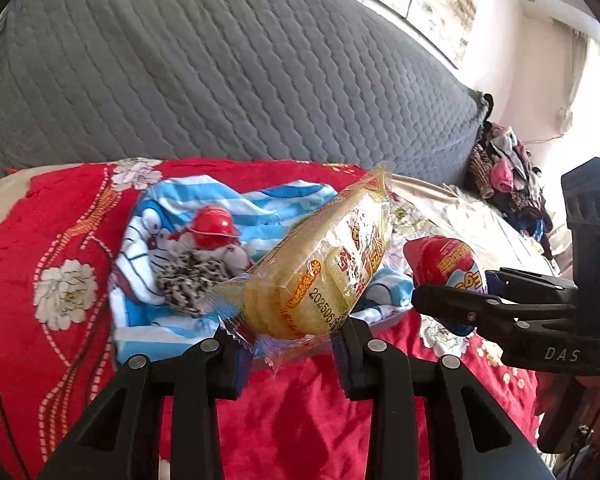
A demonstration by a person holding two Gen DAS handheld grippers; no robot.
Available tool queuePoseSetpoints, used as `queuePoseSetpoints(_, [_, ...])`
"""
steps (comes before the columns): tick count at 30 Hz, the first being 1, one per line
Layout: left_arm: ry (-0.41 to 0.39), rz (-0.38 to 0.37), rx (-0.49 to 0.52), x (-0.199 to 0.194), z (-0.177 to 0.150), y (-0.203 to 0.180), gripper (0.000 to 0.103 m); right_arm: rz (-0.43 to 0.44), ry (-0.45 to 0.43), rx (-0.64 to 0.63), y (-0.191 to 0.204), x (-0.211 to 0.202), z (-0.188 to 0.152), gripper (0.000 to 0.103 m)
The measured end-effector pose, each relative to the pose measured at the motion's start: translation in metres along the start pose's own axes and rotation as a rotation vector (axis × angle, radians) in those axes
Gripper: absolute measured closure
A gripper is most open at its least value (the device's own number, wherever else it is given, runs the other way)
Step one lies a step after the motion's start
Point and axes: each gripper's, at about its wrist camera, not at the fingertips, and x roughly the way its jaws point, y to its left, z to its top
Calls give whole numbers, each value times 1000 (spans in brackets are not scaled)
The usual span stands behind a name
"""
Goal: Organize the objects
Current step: 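Lift and carry the blue egg and rice cake packet over the tray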
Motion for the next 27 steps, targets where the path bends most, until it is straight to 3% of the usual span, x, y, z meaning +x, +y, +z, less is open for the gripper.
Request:
queuePoseSetpoints(14, [-15, 56, -9, -20, 14, 27, 69, 11, -16, -31, 35, 2, 18, 55])
queuePoseSetpoints(27, [-3, 97, 6, -15, 27, 44, 69, 14, -24, -37, 46, 16, 39, 55])
